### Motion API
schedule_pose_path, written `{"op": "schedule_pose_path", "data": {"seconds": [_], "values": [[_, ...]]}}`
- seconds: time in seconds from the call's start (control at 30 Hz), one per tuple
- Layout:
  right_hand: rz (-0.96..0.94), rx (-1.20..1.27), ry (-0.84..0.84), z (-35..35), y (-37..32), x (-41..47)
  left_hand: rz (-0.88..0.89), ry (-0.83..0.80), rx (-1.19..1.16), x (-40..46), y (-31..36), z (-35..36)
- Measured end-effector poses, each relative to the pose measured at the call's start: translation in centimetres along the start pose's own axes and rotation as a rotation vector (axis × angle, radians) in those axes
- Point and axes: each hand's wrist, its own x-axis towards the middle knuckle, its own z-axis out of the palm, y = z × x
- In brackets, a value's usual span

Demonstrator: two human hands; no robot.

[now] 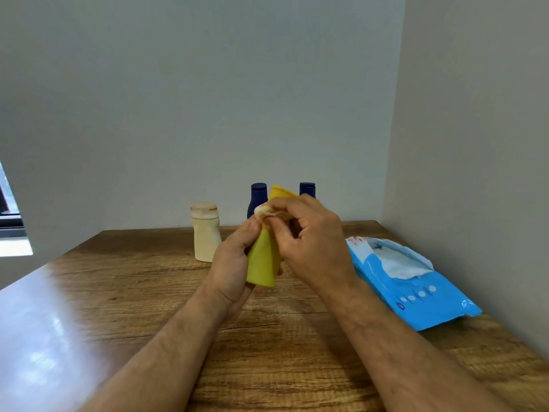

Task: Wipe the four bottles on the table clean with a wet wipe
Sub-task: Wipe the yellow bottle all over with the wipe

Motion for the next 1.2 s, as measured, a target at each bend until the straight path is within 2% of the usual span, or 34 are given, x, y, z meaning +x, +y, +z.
{"op": "schedule_pose_path", "data": {"seconds": [0.1, 0.2, 0.57, 0.83, 1.03, 1.2], "values": [[0.146, 0.022, 0.148, -0.4, 0.8, 0.6, 0.0, -0.03, -0.01, 0.2, -0.1, 0.0], [0.221, -0.001, 0.17, -0.5, 1.4, 0.8, 0.017, -0.046, 0.003, 0.1, 0.0, -0.1], [0.025, 0.011, 0.071, 0.3, 0.0, 0.0, 0.271, -0.075, 0.496, -0.2, -0.2, 0.2], [0.229, 0.047, 0.113, 0.3, 1.3, 0.2, 0.314, -0.038, 0.438, -0.1, 0.0, 0.5], [0.113, 0.003, 0.07, 0.3, 0.8, 0.0, 0.288, -0.044, 0.501, 0.1, 0.0, 0.2], [-0.042, -0.041, 0.039, 0.2, 0.1, 0.0, 0.347, -0.033, 0.64, 0.0, -0.1, 0.2]]}}
